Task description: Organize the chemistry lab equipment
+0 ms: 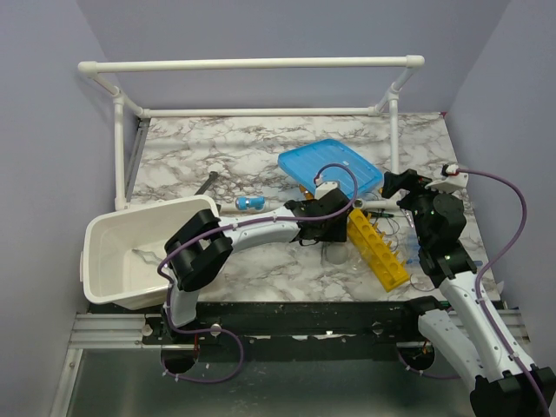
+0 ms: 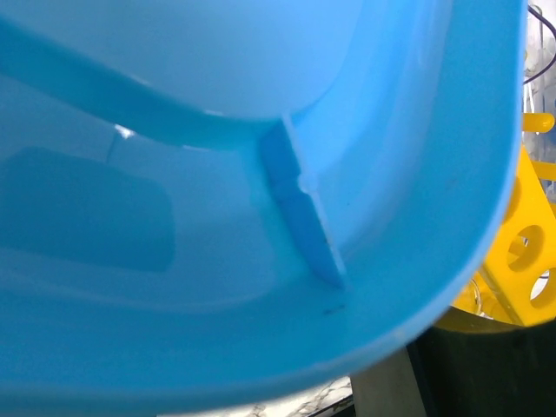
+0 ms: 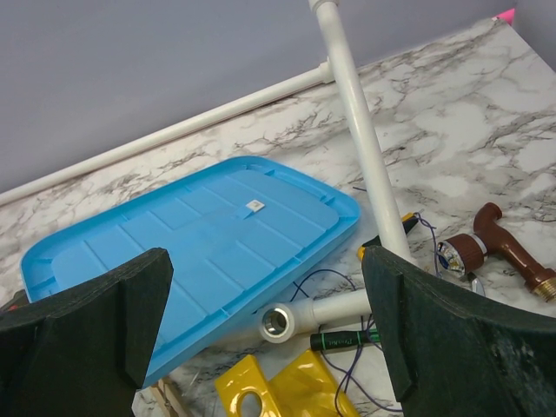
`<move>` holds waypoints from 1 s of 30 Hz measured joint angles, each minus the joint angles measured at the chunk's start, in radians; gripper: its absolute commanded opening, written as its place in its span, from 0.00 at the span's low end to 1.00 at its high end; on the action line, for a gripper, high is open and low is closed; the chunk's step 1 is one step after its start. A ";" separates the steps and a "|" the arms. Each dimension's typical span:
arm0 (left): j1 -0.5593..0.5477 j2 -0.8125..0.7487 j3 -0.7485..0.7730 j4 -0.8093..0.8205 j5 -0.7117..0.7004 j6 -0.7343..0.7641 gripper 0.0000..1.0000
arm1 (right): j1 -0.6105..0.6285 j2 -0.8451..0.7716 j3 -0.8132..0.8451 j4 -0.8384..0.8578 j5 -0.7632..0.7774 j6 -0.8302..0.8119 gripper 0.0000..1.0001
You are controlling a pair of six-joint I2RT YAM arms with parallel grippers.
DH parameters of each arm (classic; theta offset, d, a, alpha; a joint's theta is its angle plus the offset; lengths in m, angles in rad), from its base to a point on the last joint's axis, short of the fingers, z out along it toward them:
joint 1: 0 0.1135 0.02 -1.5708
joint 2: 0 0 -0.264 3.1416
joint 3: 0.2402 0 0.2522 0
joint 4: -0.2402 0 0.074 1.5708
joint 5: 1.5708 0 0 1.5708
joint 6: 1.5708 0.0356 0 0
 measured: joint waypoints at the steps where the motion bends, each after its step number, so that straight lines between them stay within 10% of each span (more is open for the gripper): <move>1: 0.000 0.000 0.000 0.000 0.000 0.002 0.67 | 0.000 0.000 0.000 0.000 0.000 0.000 1.00; 30: -0.050 -0.028 -0.045 0.018 -0.011 -0.106 0.68 | 0.000 0.000 0.000 -0.004 -0.003 0.000 1.00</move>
